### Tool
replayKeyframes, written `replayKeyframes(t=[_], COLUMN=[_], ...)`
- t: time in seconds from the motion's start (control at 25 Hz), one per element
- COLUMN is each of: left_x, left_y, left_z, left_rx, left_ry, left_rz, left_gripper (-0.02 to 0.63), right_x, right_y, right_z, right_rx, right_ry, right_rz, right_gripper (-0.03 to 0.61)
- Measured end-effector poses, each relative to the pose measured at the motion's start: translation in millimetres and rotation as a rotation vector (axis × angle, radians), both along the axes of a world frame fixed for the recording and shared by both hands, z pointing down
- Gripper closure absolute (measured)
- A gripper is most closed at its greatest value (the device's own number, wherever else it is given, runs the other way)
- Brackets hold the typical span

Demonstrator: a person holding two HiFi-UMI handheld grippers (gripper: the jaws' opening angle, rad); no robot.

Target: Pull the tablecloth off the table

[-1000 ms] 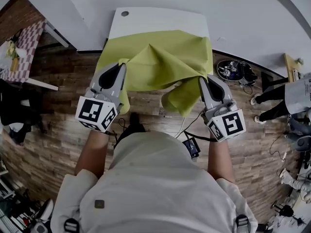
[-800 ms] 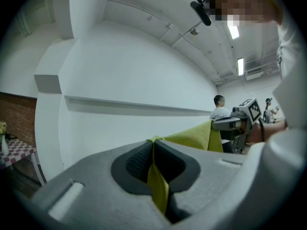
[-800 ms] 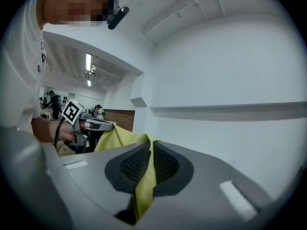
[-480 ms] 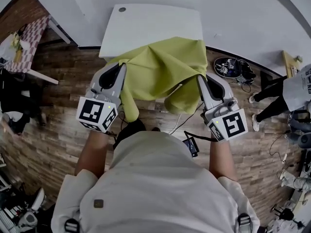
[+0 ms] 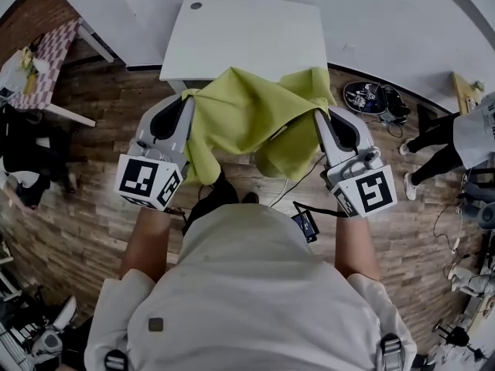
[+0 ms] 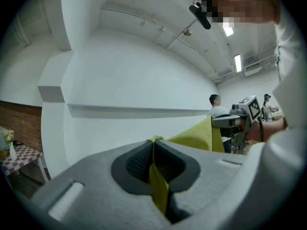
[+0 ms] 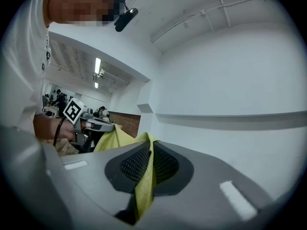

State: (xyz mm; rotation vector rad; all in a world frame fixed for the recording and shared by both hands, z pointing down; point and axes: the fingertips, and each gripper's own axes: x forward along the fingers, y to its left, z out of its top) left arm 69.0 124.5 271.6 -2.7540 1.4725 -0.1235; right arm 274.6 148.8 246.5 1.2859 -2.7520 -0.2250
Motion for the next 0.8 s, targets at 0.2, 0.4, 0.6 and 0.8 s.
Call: replayKeyframes(t=[0.2, 0.4, 0.6, 0.8], left_x=[1.8, -0.9, 2.0, 8.2], left_y=[8.0, 13.7, 16.5, 18.1], left_z=[0.6, -0.6, -1.3, -3.9], left_rx=[0.01, 0.017, 0.022, 0.027], left_ry=[0.009, 0.016, 0.022, 0.031], left_rz=[-0.009, -0.006, 0.004, 0.006], left_gripper=[0.606, 0.606, 0.606, 0.606], right_x=[3.5, 1.0, 4.8, 11.3], right_y=[4.0, 9.1, 13.0, 15.4], right_z=[6.6, 12.2, 16.3, 18.4], right_rx=[-0.003, -0.014, -0.017, -0.022], right_ry=[-0.004, -0.005, -0.012, -0.011], right_rz=[-0.003, -0.002, 0.01, 0.014], right_gripper=[0.564, 0.563, 0.563, 0.564])
